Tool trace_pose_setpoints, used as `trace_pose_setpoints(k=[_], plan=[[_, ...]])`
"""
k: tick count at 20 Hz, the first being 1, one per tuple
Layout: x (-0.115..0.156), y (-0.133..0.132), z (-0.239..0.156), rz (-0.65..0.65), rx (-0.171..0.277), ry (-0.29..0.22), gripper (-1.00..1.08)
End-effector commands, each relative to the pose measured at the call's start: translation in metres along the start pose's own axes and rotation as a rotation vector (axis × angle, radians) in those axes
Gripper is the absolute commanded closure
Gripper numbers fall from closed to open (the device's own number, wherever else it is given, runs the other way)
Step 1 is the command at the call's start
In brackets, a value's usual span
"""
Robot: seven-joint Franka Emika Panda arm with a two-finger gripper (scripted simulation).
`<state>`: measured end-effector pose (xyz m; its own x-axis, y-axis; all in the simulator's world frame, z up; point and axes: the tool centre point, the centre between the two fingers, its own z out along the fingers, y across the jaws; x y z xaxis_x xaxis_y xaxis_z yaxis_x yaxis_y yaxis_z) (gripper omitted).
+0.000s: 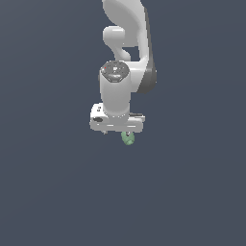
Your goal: Pick up the object and move it to a goal position.
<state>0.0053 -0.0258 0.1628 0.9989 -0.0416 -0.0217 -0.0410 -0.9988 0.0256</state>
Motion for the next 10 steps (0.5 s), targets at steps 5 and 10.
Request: trace_pose_setpoints(k=[5,10], plan=[[-0.001,0.001,0.001,-0.006,-0.002,0.0,-0.92],[-0.009,-0.007,0.01,-0.045,0.002,0.004,-0.92]])
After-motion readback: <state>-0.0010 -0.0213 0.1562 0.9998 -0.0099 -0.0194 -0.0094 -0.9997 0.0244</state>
